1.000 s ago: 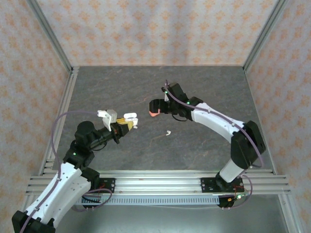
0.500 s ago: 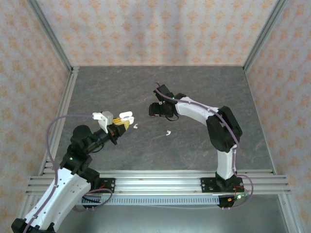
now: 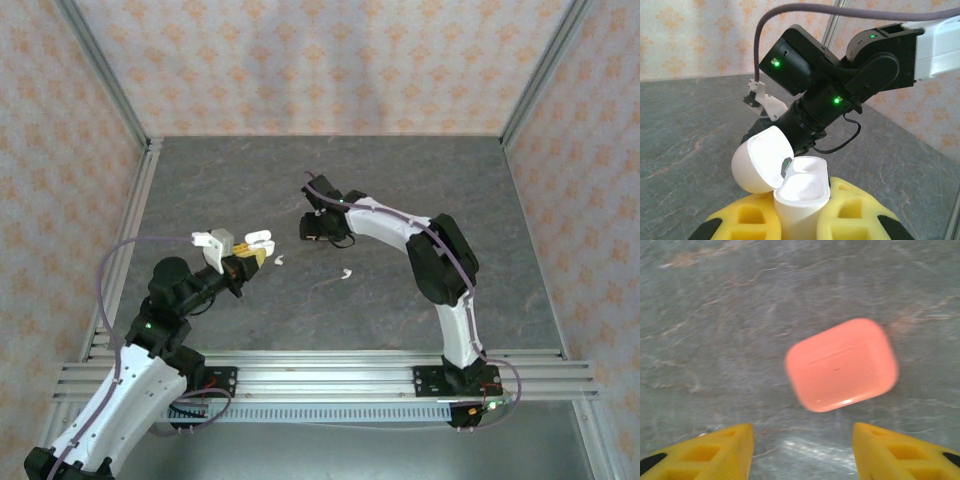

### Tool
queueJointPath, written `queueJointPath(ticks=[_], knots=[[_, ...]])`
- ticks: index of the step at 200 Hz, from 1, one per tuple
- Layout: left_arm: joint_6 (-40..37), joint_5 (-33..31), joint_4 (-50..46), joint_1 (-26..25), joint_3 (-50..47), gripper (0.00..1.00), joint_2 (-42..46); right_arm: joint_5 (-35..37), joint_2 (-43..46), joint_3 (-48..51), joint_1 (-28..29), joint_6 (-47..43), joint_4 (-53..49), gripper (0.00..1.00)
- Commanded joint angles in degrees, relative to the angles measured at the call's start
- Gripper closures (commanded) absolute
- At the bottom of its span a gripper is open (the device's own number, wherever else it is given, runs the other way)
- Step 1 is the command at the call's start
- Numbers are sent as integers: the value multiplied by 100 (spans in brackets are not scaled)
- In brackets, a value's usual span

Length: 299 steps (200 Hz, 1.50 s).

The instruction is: Insert wireless bluetooth earbuds into charging case

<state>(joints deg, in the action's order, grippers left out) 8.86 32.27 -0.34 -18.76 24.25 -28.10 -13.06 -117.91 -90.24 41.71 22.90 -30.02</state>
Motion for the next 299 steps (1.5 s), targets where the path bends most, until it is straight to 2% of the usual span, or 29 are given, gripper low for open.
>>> queueJointPath(ticks=[1, 46, 104, 167, 243, 299], knots=[[-139, -76, 48, -18, 36, 100, 6, 146, -171, -344, 358, -238, -152, 46], [-135, -168, -211, -22, 97, 100, 81, 348, -813, -1331, 831, -552, -1118, 44], [-36, -245, -383, -21, 23, 100, 586, 166, -1082, -1563, 909, -475, -1164, 50], [32, -245, -494, -21, -16, 100, 738, 163, -1472, -2173, 1000, -637, -1669, 50], [88, -283, -489, -22, -120, 100, 781, 446, -1948, -2903, 1171, -837, -2267, 41], [117, -265, -479, -22, -140, 100, 811, 833, -1841, -2599, 1190, -856, -2392, 40]])
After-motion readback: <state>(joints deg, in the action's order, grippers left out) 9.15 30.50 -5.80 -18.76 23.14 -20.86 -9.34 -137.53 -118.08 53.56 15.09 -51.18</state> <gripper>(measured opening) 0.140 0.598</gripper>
